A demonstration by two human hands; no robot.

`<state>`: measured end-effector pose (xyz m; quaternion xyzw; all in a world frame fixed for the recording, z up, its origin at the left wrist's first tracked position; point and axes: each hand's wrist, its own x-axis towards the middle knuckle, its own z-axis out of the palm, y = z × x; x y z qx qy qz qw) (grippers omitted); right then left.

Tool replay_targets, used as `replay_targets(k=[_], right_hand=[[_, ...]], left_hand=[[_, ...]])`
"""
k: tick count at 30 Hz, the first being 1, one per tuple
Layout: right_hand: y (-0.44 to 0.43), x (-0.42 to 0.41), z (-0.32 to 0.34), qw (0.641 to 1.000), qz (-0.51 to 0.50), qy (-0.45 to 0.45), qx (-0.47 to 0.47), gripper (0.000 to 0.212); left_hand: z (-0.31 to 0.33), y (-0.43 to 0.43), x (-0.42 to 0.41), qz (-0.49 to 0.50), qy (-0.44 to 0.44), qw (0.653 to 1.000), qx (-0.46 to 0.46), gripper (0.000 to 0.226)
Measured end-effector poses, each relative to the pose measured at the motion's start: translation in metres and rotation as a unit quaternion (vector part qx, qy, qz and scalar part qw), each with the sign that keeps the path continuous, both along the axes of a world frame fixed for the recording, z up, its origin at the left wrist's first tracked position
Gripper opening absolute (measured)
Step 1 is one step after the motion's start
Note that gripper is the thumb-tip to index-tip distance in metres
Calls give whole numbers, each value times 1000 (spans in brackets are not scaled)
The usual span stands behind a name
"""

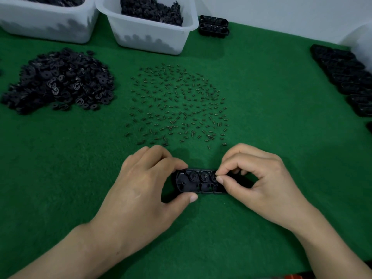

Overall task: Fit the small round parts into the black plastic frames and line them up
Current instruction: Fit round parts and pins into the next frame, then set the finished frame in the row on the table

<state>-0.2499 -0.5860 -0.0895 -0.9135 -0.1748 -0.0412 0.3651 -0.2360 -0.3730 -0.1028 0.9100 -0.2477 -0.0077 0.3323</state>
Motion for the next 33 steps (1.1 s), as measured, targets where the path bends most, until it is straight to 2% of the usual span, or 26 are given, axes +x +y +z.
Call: replay_targets(k=[6,10,14,18,23,28,33], right_hand=[[-6,0,4,998,-7,37,57,14],[-4,-1,2,998,6,32,51,22],[-9,-1,3,997,-13,40,71,21],[-10,-2,5,997,13,57,44,5],[-11,-7,6,996,33,80,0,17],[-11,-3,10,999,18,23,-14,10],[-23,31,21,995,-45,-72,-45,6]], left_hand=[[0,0,0,-1,-2,1000,0,44],[0,0,0,-3,-1,1000,4,44],[0,0,-1,-1,0,1000,3,39],[1,-1,-1,-1,0,1000,7,40],[5,-1,-1,-2,10,1000,-11,43],[20,-2,6,17,36,999,-38,59],[34,-15,45,41,103,984,-140,48]])
